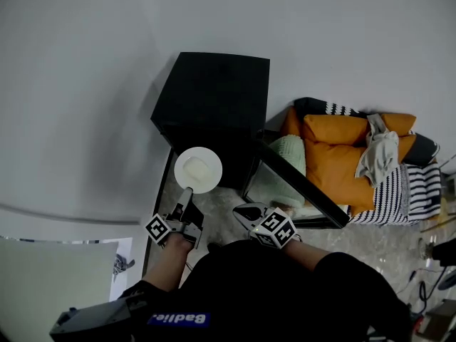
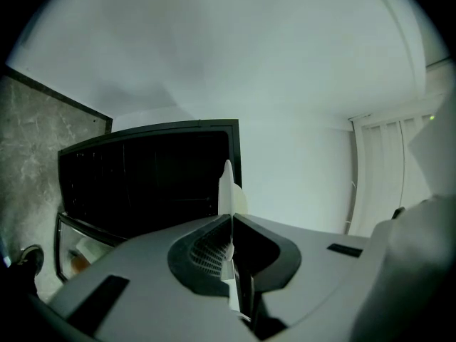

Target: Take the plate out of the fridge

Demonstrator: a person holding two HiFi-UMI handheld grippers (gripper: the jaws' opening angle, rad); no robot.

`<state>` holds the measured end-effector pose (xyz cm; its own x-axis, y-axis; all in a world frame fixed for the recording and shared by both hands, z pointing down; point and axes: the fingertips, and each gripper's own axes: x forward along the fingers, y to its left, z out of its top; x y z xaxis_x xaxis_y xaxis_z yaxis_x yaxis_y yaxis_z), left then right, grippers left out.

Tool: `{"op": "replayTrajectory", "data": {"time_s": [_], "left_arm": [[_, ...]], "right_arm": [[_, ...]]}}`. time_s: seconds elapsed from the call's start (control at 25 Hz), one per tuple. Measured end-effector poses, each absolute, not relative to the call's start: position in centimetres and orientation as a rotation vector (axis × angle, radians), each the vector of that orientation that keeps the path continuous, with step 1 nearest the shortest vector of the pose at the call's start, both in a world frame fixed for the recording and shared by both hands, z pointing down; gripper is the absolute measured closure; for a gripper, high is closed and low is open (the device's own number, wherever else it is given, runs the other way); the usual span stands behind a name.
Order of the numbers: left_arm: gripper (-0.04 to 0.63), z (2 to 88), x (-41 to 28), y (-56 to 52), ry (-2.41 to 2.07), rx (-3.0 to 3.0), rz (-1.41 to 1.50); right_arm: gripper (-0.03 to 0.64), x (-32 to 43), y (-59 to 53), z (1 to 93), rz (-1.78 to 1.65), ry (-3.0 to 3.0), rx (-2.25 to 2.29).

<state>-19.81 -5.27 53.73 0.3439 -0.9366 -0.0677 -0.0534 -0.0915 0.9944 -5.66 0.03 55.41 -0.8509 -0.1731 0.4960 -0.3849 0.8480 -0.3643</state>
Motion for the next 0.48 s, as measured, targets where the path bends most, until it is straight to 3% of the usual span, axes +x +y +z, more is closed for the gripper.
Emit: {"op": "replayTrajectory", "data": {"time_s": [0.48], "left_arm": [[0.581,48.1,-19.0,-5.6,-0.944,1.512,-1.006]], "right_arm": [[0.606,-6.9,0.2,55.0,0.639,-2.597,0.361]]}}
